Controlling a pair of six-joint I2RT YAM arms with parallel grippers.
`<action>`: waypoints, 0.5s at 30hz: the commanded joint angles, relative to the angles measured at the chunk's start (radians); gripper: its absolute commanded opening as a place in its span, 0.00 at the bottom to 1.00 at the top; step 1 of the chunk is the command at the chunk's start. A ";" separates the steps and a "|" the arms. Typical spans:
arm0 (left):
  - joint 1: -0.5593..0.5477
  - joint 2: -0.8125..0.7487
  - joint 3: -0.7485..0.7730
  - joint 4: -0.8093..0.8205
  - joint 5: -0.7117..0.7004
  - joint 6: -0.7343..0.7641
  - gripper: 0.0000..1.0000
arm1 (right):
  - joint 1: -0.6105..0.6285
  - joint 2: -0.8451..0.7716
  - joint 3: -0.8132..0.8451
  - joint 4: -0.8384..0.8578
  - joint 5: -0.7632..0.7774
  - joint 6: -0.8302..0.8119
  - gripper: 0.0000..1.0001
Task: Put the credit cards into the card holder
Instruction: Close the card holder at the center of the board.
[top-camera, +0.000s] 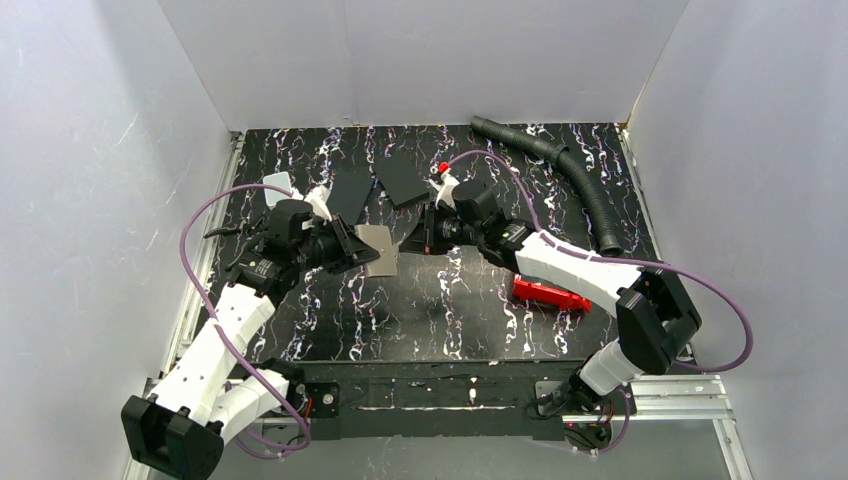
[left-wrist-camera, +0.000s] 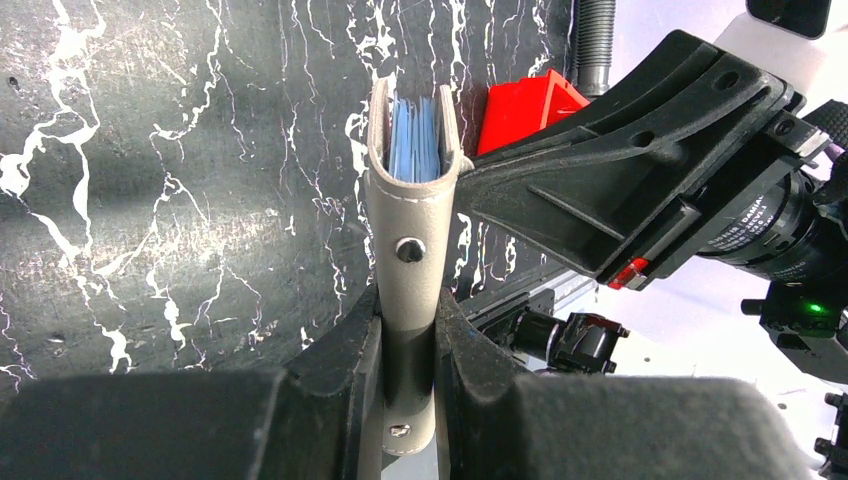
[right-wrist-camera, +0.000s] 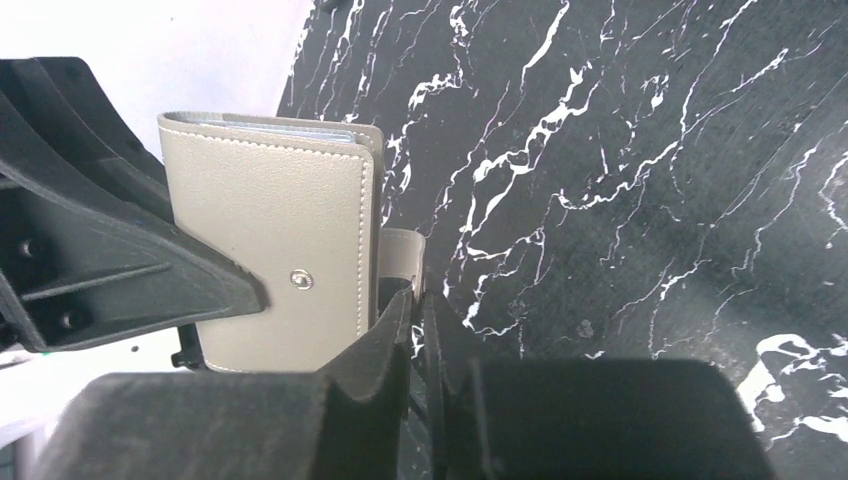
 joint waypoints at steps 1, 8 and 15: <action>-0.004 0.000 0.017 0.003 -0.016 0.021 0.00 | 0.006 -0.018 0.032 0.042 -0.006 -0.020 0.08; -0.022 0.051 -0.062 0.072 -0.012 0.016 0.00 | 0.006 -0.051 -0.020 0.050 -0.004 -0.075 0.01; -0.066 0.165 -0.178 0.268 -0.044 -0.066 0.00 | 0.006 -0.031 -0.135 0.067 -0.014 -0.167 0.01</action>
